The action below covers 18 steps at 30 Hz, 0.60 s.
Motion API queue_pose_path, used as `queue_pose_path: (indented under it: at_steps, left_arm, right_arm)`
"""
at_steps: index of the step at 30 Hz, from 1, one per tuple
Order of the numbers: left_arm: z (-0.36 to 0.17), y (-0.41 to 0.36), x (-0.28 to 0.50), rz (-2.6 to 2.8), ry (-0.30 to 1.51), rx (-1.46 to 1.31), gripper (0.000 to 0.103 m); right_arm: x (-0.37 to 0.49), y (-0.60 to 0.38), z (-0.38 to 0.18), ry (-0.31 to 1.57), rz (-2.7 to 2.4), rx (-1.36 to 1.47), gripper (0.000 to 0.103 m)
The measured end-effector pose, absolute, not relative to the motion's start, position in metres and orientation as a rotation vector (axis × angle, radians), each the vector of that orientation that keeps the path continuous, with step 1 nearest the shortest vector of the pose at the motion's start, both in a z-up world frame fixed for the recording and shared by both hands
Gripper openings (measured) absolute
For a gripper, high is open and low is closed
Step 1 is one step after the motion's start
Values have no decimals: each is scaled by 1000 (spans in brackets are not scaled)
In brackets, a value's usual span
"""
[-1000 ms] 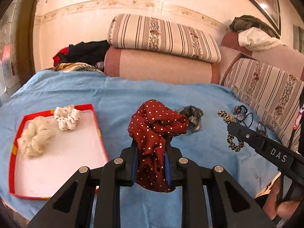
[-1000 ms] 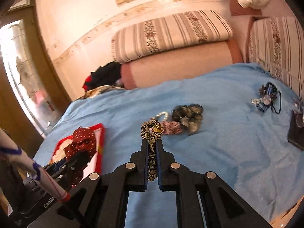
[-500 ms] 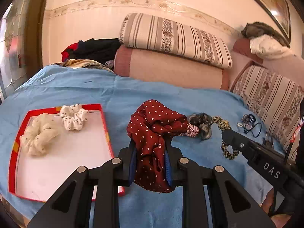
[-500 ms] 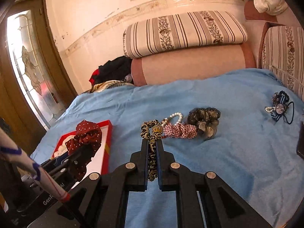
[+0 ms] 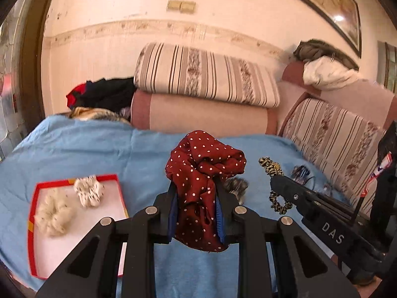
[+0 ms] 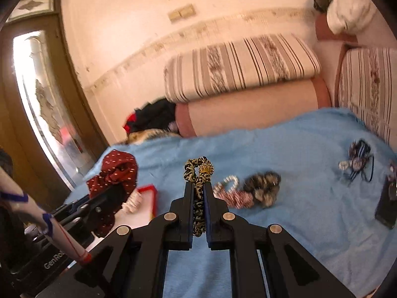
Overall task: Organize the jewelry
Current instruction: 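Carry the red scrunchie and leopard hair tie over the tray with both tools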
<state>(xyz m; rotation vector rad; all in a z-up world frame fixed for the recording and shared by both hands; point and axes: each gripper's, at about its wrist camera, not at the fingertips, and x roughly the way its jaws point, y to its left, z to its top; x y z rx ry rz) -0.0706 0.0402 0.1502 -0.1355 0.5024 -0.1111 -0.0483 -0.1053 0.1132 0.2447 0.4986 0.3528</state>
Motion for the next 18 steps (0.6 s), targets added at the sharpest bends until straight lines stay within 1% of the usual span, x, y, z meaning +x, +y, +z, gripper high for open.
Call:
queue_pose_path:
  at_steps: [3, 6, 12, 18]
  left_arm:
    - [170, 46, -85, -110, 483, -146, 23]
    - [173, 53, -96, -91, 470, -139, 25]
    - [141, 72, -96, -37, 491, -142, 25]
    - [99, 86, -72, -12, 561, -148, 25]
  right_arm:
    - [-70, -102, 137, 455, 382, 244, 8]
    - [-84, -96, 144, 439, 407, 231, 8]
    - [-73, -83, 116, 505, 422, 213, 8]
    - [-49, -74, 88, 564, 416, 193, 8]
